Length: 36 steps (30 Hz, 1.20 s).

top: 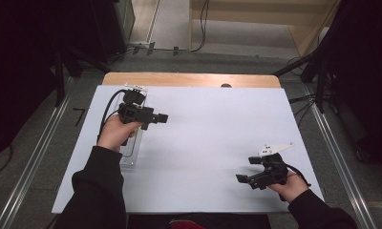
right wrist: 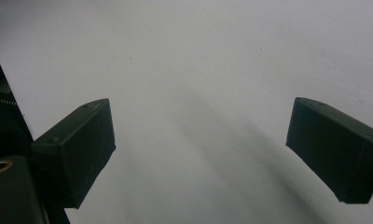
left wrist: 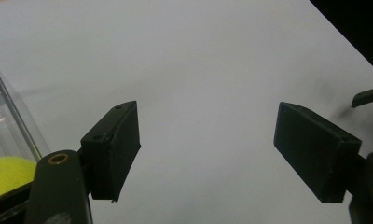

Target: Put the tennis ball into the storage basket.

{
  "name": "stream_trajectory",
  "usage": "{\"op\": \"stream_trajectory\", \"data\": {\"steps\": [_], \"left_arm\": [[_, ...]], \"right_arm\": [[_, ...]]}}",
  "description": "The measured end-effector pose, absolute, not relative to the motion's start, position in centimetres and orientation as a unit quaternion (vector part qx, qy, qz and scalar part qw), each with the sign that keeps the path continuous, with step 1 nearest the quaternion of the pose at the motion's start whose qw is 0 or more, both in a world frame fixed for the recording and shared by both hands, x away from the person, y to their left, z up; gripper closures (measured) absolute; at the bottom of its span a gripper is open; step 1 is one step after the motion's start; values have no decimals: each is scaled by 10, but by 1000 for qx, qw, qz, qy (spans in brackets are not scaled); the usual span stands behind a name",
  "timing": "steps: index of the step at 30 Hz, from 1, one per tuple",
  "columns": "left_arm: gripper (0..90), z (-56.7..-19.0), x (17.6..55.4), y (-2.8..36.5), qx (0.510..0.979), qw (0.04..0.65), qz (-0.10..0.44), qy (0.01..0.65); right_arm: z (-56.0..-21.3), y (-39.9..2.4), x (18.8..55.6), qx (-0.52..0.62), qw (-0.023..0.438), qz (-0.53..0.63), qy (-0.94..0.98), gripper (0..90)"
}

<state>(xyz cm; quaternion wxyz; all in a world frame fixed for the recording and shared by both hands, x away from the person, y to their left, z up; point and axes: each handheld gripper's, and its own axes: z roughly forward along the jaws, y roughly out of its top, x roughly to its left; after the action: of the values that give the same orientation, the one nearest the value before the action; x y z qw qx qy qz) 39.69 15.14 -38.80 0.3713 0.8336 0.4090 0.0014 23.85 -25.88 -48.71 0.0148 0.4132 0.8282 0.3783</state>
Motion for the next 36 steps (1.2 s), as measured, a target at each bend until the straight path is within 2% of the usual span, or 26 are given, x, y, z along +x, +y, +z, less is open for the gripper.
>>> {"op": "stream_trajectory", "data": {"steps": [36], "left_arm": [[234,-409,358,143,845,383,-9,373]], "right_arm": [[-487,-259,238,413,16,378,828,60]]}}
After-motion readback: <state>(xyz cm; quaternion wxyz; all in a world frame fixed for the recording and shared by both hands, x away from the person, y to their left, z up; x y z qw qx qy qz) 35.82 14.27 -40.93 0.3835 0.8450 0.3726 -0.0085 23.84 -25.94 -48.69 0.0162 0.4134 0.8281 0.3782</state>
